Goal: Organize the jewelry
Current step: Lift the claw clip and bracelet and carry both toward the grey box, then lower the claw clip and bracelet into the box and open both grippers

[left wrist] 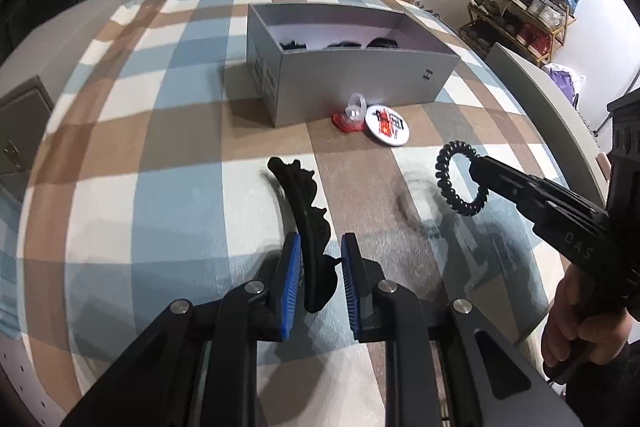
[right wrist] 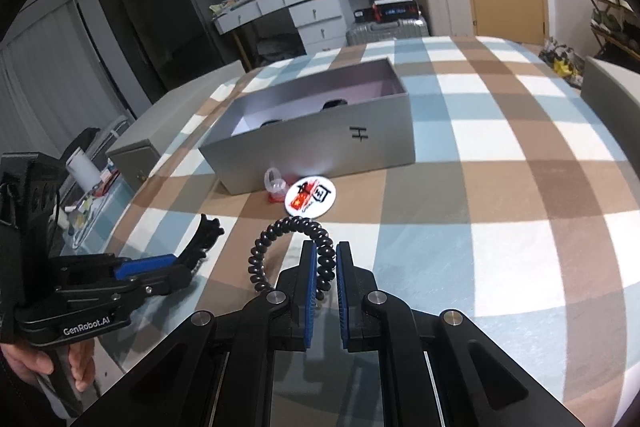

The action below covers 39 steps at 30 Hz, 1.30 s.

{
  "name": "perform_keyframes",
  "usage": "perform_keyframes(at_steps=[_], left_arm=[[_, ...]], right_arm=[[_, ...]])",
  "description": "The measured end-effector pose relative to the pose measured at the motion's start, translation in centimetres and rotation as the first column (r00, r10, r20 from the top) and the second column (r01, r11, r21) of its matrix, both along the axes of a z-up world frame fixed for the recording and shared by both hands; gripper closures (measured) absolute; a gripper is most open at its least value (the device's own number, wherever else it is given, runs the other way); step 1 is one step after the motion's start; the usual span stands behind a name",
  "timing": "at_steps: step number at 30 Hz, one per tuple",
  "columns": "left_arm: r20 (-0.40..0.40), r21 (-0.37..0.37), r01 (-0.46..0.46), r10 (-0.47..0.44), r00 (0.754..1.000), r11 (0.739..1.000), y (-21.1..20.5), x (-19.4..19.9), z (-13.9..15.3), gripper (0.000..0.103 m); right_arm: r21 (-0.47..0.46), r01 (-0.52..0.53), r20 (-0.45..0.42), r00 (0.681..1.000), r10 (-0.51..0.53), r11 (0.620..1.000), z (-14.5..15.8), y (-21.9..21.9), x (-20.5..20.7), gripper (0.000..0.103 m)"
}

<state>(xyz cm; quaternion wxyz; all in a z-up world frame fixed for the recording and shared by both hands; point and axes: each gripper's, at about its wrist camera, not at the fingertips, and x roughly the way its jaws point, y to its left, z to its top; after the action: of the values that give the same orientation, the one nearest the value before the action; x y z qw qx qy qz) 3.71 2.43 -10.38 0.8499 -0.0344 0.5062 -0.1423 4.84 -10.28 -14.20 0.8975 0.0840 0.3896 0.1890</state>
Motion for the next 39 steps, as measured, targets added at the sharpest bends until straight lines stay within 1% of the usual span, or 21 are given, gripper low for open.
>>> perform_keyframes(at_steps=[2,5,8,9,12,14,16,19,22,24,26,29,32,33,35,37,38,39], left_arm=[[-0.022,0.014,0.001,-0.001,1.000,1.000,0.0,0.3,-0.4,0.088],[0.000,0.024,0.012,-0.012,1.000,1.000,-0.3,0.4,-0.5,0.088],[0.003,0.035,0.010,-0.010,1.000,0.999,-0.6,0.9,-0.5,0.087],[0.005,0.042,0.014,-0.014,1.000,0.999,-0.9,1.1,-0.5,0.085],[0.027,0.067,0.024,-0.025,0.999,0.997,-1.3,1.1,-0.6,0.085],[0.024,0.074,0.009,-0.010,1.000,0.997,-1.1,1.2,-0.7,0.094],[0.012,0.052,0.013,-0.014,1.000,0.999,-0.7,1.1,-0.4,0.094],[0.048,0.061,0.043,-0.046,0.998,0.997,-0.9,0.3,0.8,0.094],[0.092,0.040,0.086,-0.089,0.992,0.996,-1.3,-0.6,2.8,0.094],[0.132,0.040,0.109,-0.113,0.985,0.993,-1.8,-1.0,4.5,0.094],[0.161,0.042,0.114,-0.120,0.980,0.993,-2.0,-0.8,5.7,0.094],[0.208,0.042,0.111,-0.117,0.971,0.993,-2.2,0.2,7.1,0.094],[0.225,0.018,0.098,-0.100,0.969,0.995,-2.1,2.2,7.6,0.094],[0.228,-0.003,0.096,-0.093,0.969,0.995,-2.0,3.2,7.9,0.094],[0.241,-0.025,0.081,-0.073,0.968,0.996,-1.8,4.5,7.9,0.094],[0.261,-0.027,0.095,-0.085,0.962,0.995,-2.0,5.7,7.6,0.094],[0.264,-0.024,0.099,-0.090,0.960,0.995,-2.0,6.3,7.2,0.094],[0.249,-0.020,0.096,-0.088,0.965,0.995,-2.1,7.3,6.5,0.094]], right_arm=[[-0.005,-0.003,0.002,1.000,0.003,1.000,0.0,0.2,-0.1,0.094],[-0.006,-0.002,0.004,1.000,0.002,1.000,0.0,0.4,-0.1,0.094],[-0.005,0.001,-0.008,1.000,-0.001,1.000,-0.2,0.4,0.0,0.094],[-0.007,0.001,-0.010,1.000,-0.002,1.000,-0.3,0.4,0.0,0.094],[-0.007,0.003,-0.007,1.000,-0.003,1.000,-0.2,0.4,-0.2,0.094],[-0.005,0.006,-0.001,1.000,-0.006,1.000,0.0,0.2,-0.2,0.094],[0.000,0.005,0.004,1.000,-0.005,1.000,0.3,0.1,-0.2,0.094],[0.020,-0.003,0.015,1.000,0.003,1.000,0.9,-0.1,0.1,0.094],[0.060,-0.006,0.025,1.000,0.004,0.998,1.7,-0.5,0.7,0.094],[0.069,-0.007,0.045,0.999,0.004,0.998,2.7,-0.7,1.1,0.094],[0.079,-0.007,0.071,0.997,0.001,0.997,3.6,-0.8,1.4,0.094],[0.098,-0.017,0.110,0.994,0.007,0.995,5.1,-0.8,2.0,0.094],[0.108,-0.030,0.129,0.991,0.016,0.994,6.1,-0.7,3.3,0.094],[0.110,-0.031,0.133,0.991,0.017,0.993,6.4,-0.6,4.0,0.094],[0.101,-0.027,0.133,0.991,0.014,0.994,6.7,-0.3,5.1,0.094],[0.072,-0.002,0.117,0.993,-0.006,0.997,6.7,0.1,6.9,0.094],[0.066,-0.001,0.109,0.994,-0.006,0.998,6.7,0.2,7.5,0.094],[0.063,-0.002,0.104,0.995,-0.005,0.998,6.6,0.4,8.2,0.094]])
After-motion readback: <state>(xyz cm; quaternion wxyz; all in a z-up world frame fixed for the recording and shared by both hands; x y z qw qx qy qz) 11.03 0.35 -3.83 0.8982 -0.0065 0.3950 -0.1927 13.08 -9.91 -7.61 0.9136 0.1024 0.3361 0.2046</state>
